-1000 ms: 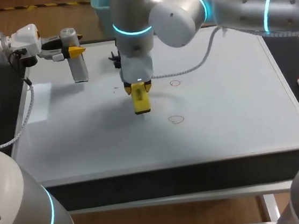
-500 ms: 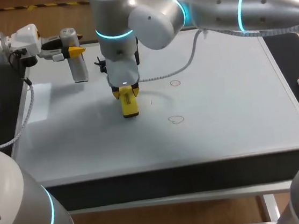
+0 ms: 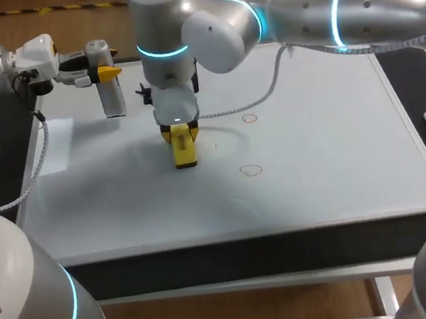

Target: Pick up the inspection probe, press it on each red-marked spot on the whiteboard one by one, put down the probe, pick up the eraser, and wipe off all the red marks.

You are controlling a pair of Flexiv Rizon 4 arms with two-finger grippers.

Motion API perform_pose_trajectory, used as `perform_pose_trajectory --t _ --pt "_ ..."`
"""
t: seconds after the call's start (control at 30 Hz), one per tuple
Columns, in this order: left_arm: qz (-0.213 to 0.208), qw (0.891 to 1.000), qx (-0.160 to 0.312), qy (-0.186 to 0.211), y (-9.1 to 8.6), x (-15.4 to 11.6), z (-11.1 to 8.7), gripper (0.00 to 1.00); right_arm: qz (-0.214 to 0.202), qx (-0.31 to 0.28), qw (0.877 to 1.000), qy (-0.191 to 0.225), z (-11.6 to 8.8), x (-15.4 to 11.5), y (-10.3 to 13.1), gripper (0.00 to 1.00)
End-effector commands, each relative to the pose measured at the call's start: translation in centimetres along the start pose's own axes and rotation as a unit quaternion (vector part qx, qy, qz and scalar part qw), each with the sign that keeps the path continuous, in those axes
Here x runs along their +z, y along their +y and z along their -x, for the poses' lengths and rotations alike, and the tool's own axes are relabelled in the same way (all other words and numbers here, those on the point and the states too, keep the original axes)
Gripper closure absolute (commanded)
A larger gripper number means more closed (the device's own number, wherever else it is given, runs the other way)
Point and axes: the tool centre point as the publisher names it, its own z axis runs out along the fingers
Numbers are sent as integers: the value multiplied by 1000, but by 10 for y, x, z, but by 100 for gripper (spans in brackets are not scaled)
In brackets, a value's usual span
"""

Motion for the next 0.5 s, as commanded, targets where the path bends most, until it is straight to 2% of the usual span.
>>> perform_pose_trajectory --t 0.03,0.5 --pt "1 1000 0 -1 -2 0 -1 100 -2 5 1000 1 -12 3 -2 100" --pt "1 1000 0 -1 -2 0 -1 100 -2 42 999 15 -61 9 -2 100"
